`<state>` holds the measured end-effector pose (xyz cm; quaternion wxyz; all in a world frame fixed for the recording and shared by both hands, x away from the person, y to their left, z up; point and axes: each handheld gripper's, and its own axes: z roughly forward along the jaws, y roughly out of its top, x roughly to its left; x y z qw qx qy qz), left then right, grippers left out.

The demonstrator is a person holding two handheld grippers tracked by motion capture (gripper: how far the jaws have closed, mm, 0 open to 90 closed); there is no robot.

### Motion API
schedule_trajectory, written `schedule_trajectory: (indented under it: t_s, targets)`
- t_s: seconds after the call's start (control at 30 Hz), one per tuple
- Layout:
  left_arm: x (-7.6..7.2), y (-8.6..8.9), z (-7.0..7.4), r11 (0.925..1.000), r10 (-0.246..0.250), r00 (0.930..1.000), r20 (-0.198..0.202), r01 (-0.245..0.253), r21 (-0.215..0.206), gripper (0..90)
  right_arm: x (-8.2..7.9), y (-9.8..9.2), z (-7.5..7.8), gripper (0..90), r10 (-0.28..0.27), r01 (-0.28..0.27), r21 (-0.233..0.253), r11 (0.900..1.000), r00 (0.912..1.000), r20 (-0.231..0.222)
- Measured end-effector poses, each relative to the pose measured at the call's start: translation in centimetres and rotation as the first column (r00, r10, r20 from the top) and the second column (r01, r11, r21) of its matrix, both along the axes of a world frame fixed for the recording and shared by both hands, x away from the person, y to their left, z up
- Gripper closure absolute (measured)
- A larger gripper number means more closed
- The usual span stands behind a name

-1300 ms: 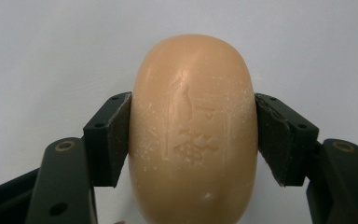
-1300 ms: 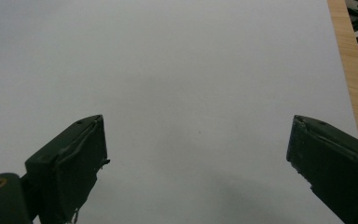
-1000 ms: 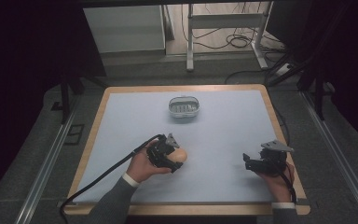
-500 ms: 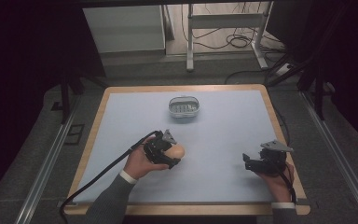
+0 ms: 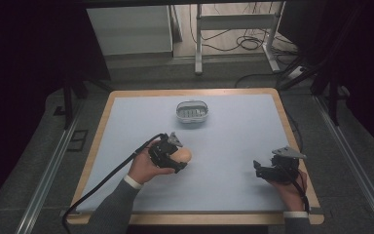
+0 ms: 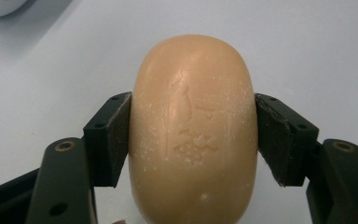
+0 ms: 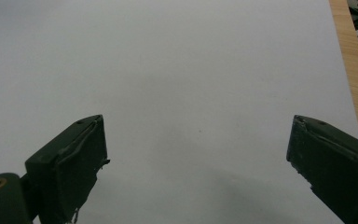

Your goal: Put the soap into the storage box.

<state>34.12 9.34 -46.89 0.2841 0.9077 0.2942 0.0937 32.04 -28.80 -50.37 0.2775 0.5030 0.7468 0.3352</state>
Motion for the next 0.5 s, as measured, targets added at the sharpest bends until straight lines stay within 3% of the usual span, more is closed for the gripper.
schedule_trajectory:
  t_s: [0.5]
  targets:
    - [0.68, 0.43, 0.15, 0.9999, 0.015, 0.9999, -0.003, -0.015, -0.005, 32.7, 0.04, -0.01, -0.07, 4.8, -0.001, 0.001, -0.002, 1.000, 1.0000, -0.001]
